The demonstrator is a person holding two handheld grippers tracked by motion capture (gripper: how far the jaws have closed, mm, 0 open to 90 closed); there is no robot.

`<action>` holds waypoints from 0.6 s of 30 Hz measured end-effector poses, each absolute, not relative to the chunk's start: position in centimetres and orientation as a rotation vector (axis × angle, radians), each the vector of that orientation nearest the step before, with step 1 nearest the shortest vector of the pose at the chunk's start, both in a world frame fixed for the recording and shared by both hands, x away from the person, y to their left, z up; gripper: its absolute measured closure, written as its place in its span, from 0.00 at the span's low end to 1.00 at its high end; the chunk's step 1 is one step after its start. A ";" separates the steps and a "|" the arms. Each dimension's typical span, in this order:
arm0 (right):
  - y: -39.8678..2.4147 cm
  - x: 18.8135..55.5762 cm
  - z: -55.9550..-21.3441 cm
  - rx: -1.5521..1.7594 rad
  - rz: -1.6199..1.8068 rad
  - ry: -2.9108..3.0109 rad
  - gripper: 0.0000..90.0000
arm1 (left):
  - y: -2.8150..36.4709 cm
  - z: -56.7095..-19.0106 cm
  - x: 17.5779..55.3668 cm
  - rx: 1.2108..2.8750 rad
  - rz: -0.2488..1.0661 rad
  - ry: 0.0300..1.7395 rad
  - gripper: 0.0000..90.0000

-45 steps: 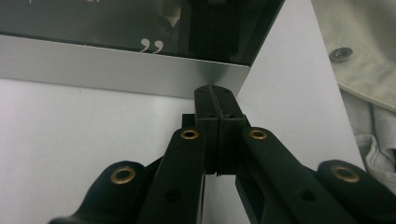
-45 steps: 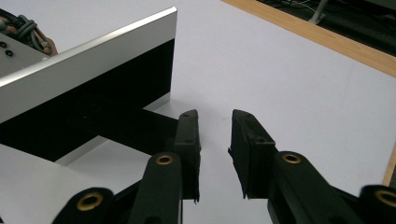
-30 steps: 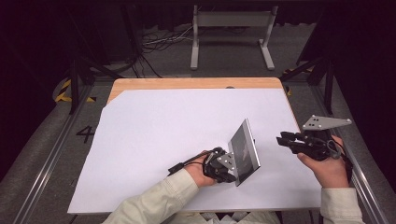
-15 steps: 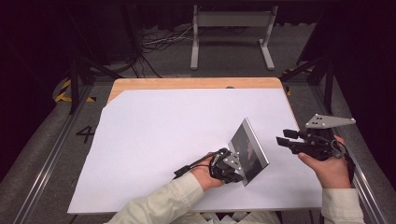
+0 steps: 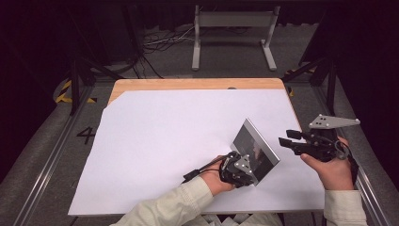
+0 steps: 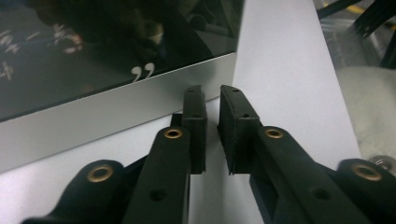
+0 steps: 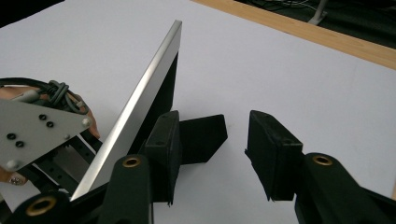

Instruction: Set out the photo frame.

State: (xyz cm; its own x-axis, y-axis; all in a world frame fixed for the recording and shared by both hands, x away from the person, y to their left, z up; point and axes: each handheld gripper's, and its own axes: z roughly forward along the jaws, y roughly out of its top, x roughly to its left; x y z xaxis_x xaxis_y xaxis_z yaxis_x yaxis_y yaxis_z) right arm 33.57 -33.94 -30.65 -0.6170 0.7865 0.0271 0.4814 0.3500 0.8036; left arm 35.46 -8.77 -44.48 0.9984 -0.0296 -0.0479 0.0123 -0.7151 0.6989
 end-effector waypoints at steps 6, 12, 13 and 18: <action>-33.9 33.4 -30.3 1.117 1.165 2.244 0.59 | -7.3 -44.2 35.5 2.385 -0.094 0.037 0.83; -33.6 33.6 -30.1 1.115 1.167 2.252 0.58 | -6.1 -43.8 35.7 2.388 -0.095 0.093 0.78; -33.5 33.6 -30.0 1.117 1.166 2.253 0.58 | -5.7 -43.8 35.8 2.394 -0.088 0.103 0.78; -32.9 33.7 -29.7 1.127 1.145 2.270 0.57 | -4.6 -43.7 36.3 2.399 -0.082 0.155 0.75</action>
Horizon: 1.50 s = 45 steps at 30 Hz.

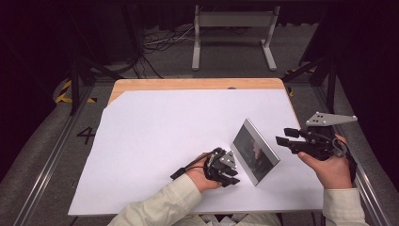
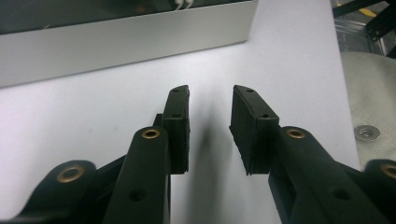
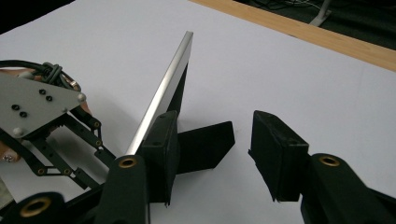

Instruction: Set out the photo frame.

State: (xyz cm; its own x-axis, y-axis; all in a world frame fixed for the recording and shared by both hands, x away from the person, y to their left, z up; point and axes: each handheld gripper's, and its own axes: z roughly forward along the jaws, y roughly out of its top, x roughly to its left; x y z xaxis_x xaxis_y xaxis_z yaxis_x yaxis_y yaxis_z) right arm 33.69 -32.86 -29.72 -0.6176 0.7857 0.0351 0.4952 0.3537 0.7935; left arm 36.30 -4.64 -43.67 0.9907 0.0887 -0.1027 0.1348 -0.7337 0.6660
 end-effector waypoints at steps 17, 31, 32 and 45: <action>-32.5 33.3 -28.6 1.320 1.101 2.237 0.58 | -2.6 -43.6 37.4 2.410 -0.085 0.247 0.74; -31.9 32.7 -27.7 1.419 1.048 2.216 0.57 | -0.4 -43.2 38.2 2.424 -0.066 0.286 0.73; -31.7 32.6 -27.6 1.421 1.047 2.220 0.56 | -0.2 -43.2 38.3 2.422 -0.062 0.284 0.73; -30.2 32.0 -26.7 1.390 1.039 2.278 0.53 | 0.8 -43.1 38.8 2.405 -0.070 0.312 0.72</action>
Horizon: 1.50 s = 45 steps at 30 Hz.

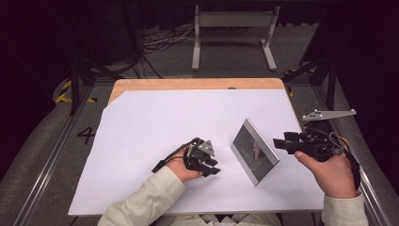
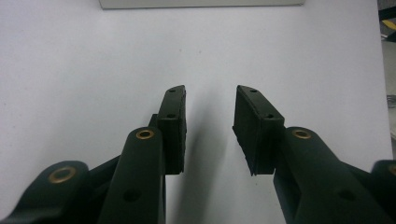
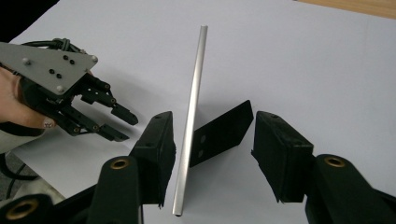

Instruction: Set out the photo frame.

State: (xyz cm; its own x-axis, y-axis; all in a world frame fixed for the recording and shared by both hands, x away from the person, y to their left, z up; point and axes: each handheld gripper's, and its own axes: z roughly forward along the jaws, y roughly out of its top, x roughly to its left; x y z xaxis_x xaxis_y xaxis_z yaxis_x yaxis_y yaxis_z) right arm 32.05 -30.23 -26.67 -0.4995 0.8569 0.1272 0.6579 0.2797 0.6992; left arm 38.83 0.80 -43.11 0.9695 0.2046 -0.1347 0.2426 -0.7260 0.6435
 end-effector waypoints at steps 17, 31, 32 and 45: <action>-29.4 33.3 -27.5 1.375 0.960 2.446 0.53 | 0.9 -43.2 38.9 2.411 -0.081 0.310 0.71; -28.3 34.1 -28.2 1.386 0.890 2.497 0.55 | 1.3 -43.2 39.3 2.400 -0.083 0.328 0.71; -28.1 34.1 -28.4 1.391 0.885 2.499 0.56 | 1.3 -43.3 39.3 2.400 -0.084 0.329 0.71; -27.2 34.9 -30.1 1.411 0.839 2.552 0.63 | 1.8 -43.3 39.7 2.383 -0.099 0.360 0.71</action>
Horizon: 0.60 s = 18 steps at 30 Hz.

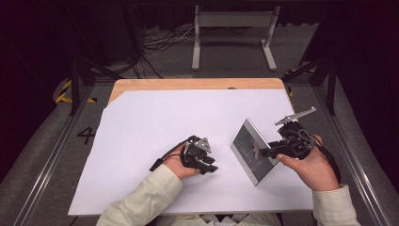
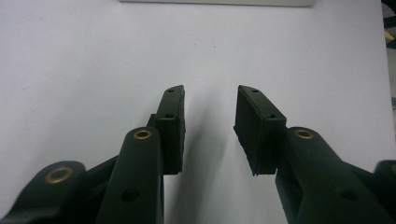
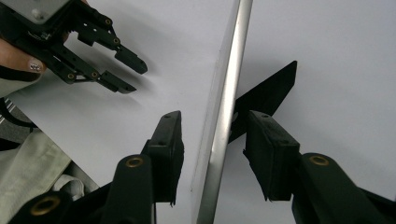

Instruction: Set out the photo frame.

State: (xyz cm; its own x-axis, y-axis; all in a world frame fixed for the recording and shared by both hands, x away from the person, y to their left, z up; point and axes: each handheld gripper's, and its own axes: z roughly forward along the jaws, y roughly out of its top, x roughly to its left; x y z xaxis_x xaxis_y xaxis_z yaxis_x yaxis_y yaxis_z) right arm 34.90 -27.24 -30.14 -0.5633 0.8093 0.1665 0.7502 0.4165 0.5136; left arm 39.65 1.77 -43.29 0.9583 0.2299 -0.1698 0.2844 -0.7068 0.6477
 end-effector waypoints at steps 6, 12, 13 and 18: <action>-26.8 35.1 -30.6 1.411 0.816 2.579 0.69 | 1.9 -43.4 39.8 2.386 -0.099 0.365 0.70; -26.4 35.1 -30.5 1.400 0.771 2.579 0.80 | 1.9 -43.4 39.8 2.383 -0.098 0.364 0.70; -26.4 35.1 -30.5 1.400 0.760 2.578 0.83 | 1.9 -43.4 39.8 2.383 -0.097 0.364 0.70; -26.4 35.1 -30.5 1.421 0.738 2.569 0.87 | 1.9 -43.4 39.8 2.379 -0.097 0.372 0.70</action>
